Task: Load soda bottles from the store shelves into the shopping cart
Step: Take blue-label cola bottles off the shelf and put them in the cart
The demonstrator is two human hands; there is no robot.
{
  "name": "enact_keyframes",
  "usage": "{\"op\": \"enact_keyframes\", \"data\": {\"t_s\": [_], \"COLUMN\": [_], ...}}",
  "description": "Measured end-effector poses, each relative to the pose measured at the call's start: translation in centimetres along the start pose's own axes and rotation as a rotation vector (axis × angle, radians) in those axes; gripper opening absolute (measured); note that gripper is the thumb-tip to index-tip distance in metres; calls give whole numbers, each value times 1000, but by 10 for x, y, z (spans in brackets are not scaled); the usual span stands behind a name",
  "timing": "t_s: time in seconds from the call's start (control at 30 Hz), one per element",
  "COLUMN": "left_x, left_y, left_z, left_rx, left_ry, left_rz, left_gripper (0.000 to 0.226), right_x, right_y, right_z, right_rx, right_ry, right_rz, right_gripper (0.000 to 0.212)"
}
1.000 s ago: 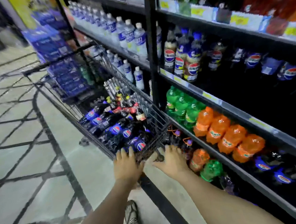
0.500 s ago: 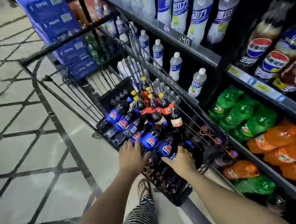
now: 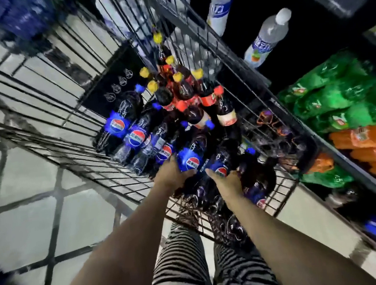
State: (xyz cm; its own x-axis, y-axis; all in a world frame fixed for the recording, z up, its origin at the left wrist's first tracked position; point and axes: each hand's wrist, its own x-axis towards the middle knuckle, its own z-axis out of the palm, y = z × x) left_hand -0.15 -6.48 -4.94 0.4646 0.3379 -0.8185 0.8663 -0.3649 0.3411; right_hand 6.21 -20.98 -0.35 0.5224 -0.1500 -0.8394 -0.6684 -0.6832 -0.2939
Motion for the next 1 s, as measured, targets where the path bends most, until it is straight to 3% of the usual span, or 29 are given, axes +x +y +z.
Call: {"op": "enact_keyframes", "data": {"t_s": [0.07, 0.2, 0.33, 0.47, 0.57, 0.63, 0.77, 0.83, 0.9, 1.0], "left_x": [12, 15, 27, 40, 28, 22, 0, -16, -37, -73], "left_y": [-6, -1, -4, -12, -6, -8, -6, -4, 1, 13], "left_z": [5, -3, -9, -13, -23, -29, -39, -44, -46, -45], "left_rx": [-34, -33, -72, -64, -110, -145, -217, -246, -269, -284], "left_ry": [-8, -45, -144, -179, -200, -199, -163, -151, -144, -136], "left_rz": [-16, -18, -16, -1, 17, 49, 109, 137, 173, 252], "left_gripper": [104, 87, 86, 87, 46, 34, 48, 49, 36, 49], "right_x": [5, 18, 26, 31, 27, 21, -4, -21, -38, -57], "right_y": [-2, -9, -12, -13, -12, -8, -2, -1, 2, 16], "right_z": [5, 16, 20, 22, 21, 18, -5, -22, -42, -73], "right_rx": [27, 96, 11, 74, 180, 210, 295, 347, 379, 423], "right_ry": [14, -19, 34, 47, 6, -30, -71, -98, -107, -75], "right_rz": [45, 147, 175, 204, 181, 164, 67, 36, 5, -41], "right_gripper": [78, 89, 82, 69, 67, 58, 27, 23, 28, 25]}}
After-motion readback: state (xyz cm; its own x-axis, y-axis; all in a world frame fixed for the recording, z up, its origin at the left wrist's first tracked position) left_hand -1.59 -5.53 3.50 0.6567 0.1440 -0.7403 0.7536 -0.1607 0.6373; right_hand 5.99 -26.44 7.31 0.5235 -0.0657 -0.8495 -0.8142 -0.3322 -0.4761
